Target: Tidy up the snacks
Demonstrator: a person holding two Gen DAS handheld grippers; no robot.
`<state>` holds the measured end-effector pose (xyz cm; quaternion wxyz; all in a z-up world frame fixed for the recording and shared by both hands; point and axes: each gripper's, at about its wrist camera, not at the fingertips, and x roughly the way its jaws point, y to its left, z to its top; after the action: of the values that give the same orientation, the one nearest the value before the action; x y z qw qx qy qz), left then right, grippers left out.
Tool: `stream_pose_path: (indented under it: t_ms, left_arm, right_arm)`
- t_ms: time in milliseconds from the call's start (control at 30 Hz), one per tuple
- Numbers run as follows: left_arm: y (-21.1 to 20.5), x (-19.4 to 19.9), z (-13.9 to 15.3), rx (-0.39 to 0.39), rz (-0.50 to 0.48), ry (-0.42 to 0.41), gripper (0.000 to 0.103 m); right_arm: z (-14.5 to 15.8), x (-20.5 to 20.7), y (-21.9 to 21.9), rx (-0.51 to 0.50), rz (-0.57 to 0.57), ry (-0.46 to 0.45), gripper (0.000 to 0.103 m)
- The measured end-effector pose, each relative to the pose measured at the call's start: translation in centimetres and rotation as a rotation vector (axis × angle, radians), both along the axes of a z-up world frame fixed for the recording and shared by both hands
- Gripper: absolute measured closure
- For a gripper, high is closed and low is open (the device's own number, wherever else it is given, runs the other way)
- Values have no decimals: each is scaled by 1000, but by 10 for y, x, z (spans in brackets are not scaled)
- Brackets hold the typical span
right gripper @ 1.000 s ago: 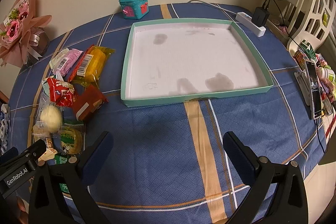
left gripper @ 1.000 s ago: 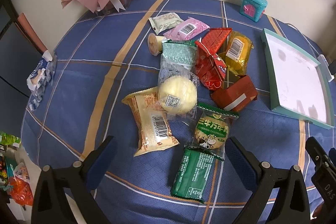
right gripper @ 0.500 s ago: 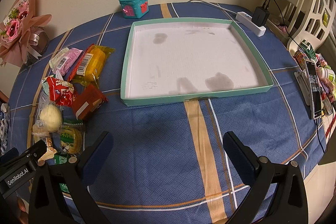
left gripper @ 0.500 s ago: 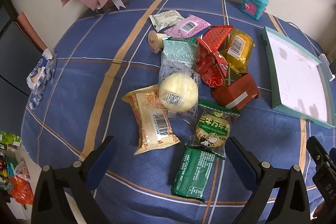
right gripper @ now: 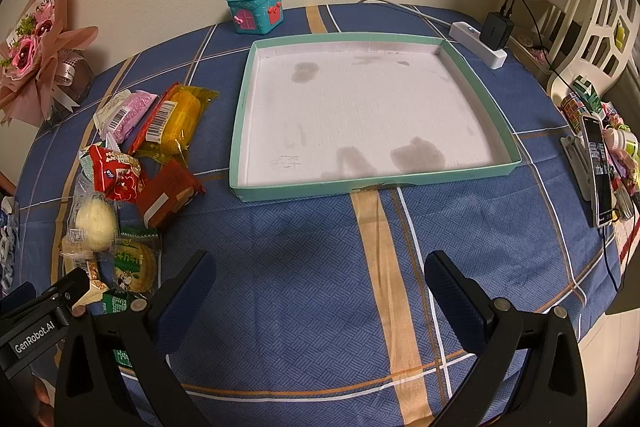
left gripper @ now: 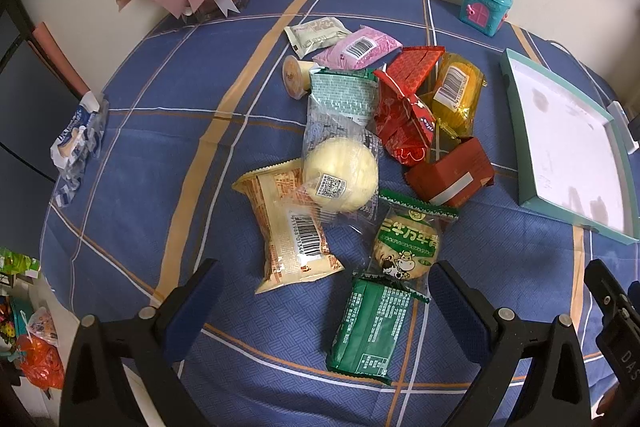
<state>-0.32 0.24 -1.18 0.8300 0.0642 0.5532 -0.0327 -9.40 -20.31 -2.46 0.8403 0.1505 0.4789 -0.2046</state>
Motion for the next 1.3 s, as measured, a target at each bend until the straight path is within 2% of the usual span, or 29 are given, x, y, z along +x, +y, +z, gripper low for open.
stream_pose_path:
  t_ms: [933, 1300]
  left_arm:
    - [4, -2, -4, -8, 9, 13, 0]
    - [51, 10, -5, -63, 166, 45, 0]
  right_arm:
    - [-6, -1, 5, -2, 5, 6, 0]
    - [-21, 22, 58, 82, 135, 41, 0]
